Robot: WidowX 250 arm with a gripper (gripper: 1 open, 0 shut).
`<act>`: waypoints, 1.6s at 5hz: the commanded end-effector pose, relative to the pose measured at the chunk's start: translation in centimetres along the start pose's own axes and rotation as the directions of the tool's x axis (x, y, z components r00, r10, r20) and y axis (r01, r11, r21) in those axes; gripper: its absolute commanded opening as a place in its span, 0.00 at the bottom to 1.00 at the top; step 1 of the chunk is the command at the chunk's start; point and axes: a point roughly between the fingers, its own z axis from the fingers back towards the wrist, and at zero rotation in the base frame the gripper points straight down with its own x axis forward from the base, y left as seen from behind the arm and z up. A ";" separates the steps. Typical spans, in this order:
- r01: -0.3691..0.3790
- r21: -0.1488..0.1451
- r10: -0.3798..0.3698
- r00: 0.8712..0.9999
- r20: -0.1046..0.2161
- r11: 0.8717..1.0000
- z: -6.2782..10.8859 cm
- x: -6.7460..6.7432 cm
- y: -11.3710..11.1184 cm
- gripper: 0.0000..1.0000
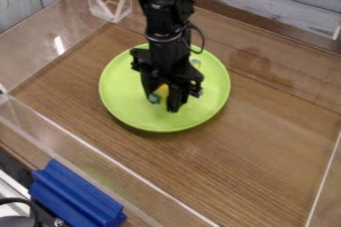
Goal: Put the banana in the green plate
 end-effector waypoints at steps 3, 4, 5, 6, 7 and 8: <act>-0.007 -0.008 0.008 0.999 0.037 1.000 2.7 0.9 0.4 0.00; -0.007 -0.014 0.007 1.000 0.025 1.000 3.0 0.9 0.4 1.00; 0.000 -0.019 0.001 1.000 0.018 1.000 3.3 1.0 0.4 0.00; 0.006 -0.025 -0.006 1.000 0.010 1.000 3.6 1.0 0.3 0.00; 0.012 -0.030 -0.012 1.000 0.005 0.999 3.8 1.0 0.3 0.00; 0.017 -0.036 -0.017 1.000 0.001 0.999 4.1 1.1 0.3 0.00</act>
